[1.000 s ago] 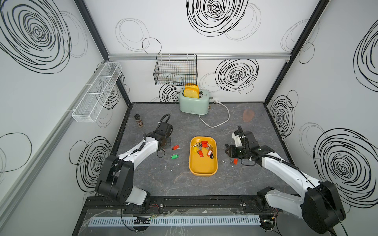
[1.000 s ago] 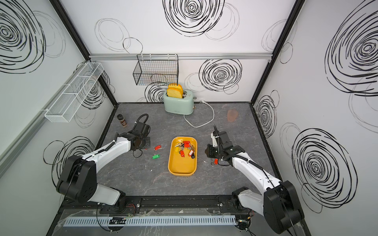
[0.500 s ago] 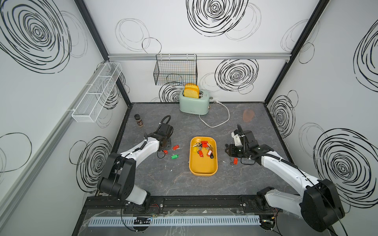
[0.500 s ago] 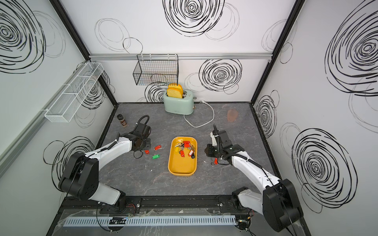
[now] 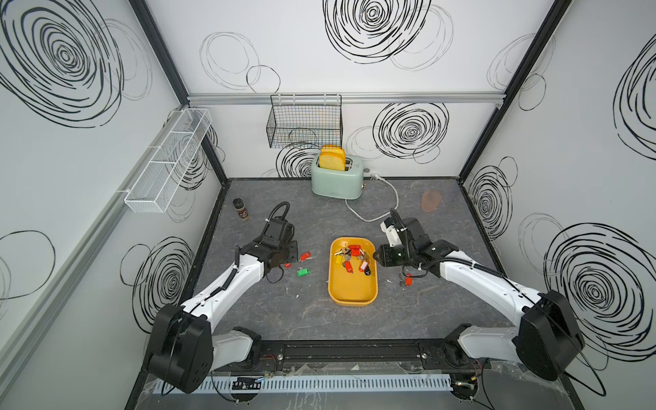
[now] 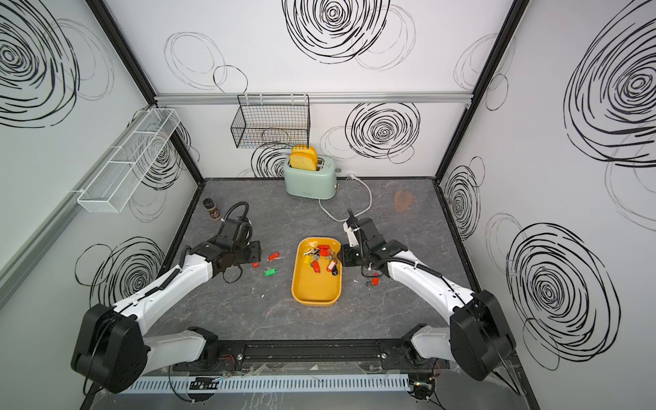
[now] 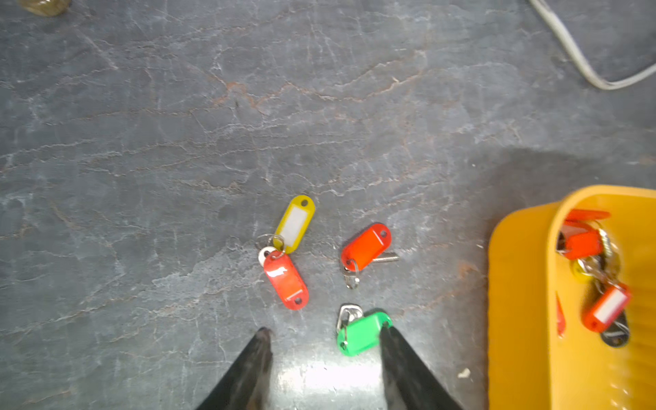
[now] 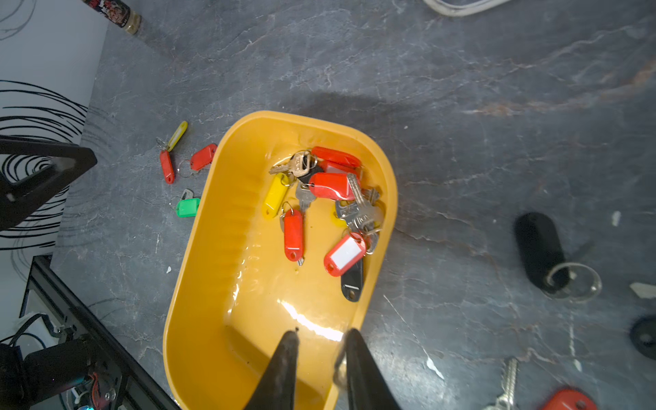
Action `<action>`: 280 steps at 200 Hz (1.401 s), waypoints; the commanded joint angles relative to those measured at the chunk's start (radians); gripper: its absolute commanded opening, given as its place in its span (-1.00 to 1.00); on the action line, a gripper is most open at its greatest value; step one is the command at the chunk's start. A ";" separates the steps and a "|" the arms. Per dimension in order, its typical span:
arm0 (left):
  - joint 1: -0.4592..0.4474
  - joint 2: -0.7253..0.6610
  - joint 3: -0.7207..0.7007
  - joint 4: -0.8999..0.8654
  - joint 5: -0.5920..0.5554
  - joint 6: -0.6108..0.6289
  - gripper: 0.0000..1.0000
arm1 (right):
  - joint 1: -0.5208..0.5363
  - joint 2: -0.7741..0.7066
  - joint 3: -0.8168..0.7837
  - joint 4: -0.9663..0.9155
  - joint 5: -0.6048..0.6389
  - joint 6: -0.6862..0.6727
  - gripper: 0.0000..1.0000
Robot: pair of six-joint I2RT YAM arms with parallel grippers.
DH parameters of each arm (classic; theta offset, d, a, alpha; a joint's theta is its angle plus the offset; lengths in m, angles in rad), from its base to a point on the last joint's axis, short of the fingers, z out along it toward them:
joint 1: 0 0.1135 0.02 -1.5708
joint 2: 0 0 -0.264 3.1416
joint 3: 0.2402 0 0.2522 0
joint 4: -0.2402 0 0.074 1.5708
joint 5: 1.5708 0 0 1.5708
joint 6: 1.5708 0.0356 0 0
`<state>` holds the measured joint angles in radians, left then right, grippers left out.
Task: Take the keys out of the storage box
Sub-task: Place the key at the center of the board, then pick up the key from the storage box.
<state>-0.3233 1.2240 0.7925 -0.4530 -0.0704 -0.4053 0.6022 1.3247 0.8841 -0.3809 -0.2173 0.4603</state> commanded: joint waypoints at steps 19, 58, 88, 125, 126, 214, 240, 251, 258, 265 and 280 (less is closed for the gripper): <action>-0.008 -0.089 -0.072 0.066 0.142 -0.009 0.15 | 0.045 0.127 0.107 0.015 0.008 -0.063 -0.38; -0.008 -0.127 -0.107 0.089 0.167 -0.016 0.17 | 0.099 0.273 0.199 0.001 0.009 -0.090 -0.30; -0.014 -0.123 -0.113 0.103 0.170 -0.017 0.17 | 0.141 0.381 0.261 -0.027 0.025 -0.107 -0.19; -0.024 -0.118 -0.116 0.111 0.176 -0.016 0.17 | 0.169 0.481 0.311 -0.048 0.059 -0.112 -0.16; -0.024 -0.118 -0.116 0.110 0.177 -0.017 0.17 | 0.169 0.484 0.312 -0.048 0.060 -0.112 -0.16; -0.027 -0.104 -0.113 0.120 0.171 -0.007 0.17 | 0.187 0.588 0.343 -0.064 0.156 -0.120 -0.07; -0.027 -0.098 -0.112 0.120 0.169 -0.006 0.17 | 0.204 0.603 0.345 -0.061 0.156 -0.127 -0.07; -0.028 -0.098 -0.112 0.120 0.166 -0.006 0.16 | 0.213 0.609 0.350 -0.062 0.156 -0.129 -0.07; -0.028 -0.098 -0.111 0.121 0.165 -0.006 0.16 | 0.218 0.613 0.351 -0.061 0.155 -0.130 -0.07; -0.027 -0.098 -0.111 0.120 0.165 -0.006 0.16 | 0.221 0.617 0.353 -0.062 0.157 -0.130 -0.08; -0.027 -0.097 -0.111 0.119 0.162 -0.006 0.16 | 0.226 0.625 0.354 -0.063 0.158 -0.129 -0.09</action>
<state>-0.3462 1.1210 0.6861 -0.3641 0.0971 -0.4110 0.8131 1.9110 1.2186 -0.4141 -0.0692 0.3424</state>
